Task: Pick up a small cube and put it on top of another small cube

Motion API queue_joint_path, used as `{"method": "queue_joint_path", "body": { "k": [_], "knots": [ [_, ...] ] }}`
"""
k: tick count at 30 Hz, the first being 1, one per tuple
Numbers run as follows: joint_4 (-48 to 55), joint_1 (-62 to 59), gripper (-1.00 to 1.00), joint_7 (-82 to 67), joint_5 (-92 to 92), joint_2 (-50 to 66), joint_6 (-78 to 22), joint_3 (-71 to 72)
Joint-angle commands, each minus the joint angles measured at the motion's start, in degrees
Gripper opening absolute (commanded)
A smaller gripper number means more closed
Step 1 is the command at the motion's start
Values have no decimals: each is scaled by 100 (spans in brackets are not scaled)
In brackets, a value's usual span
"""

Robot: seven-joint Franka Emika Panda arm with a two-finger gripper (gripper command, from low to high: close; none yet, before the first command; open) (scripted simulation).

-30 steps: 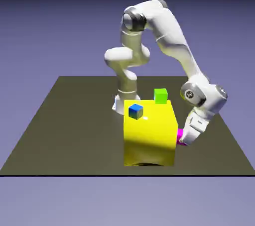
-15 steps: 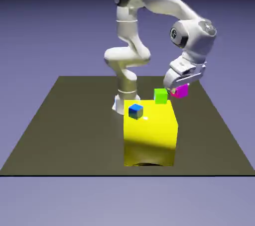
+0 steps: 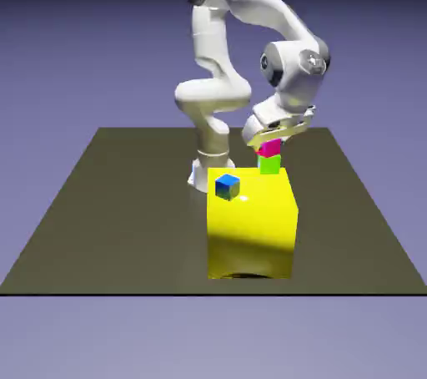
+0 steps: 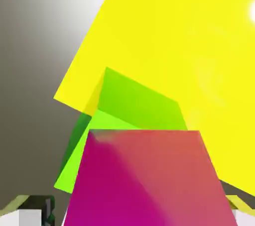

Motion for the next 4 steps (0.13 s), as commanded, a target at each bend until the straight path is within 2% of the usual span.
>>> {"method": "queue_joint_path", "body": {
  "k": [1, 4],
  "knots": [
    [208, -5, 100, 2, -8, 17, -191, -4],
    [645, -14, 100, 5, -26, 53, -592, -12]
  ]
}}
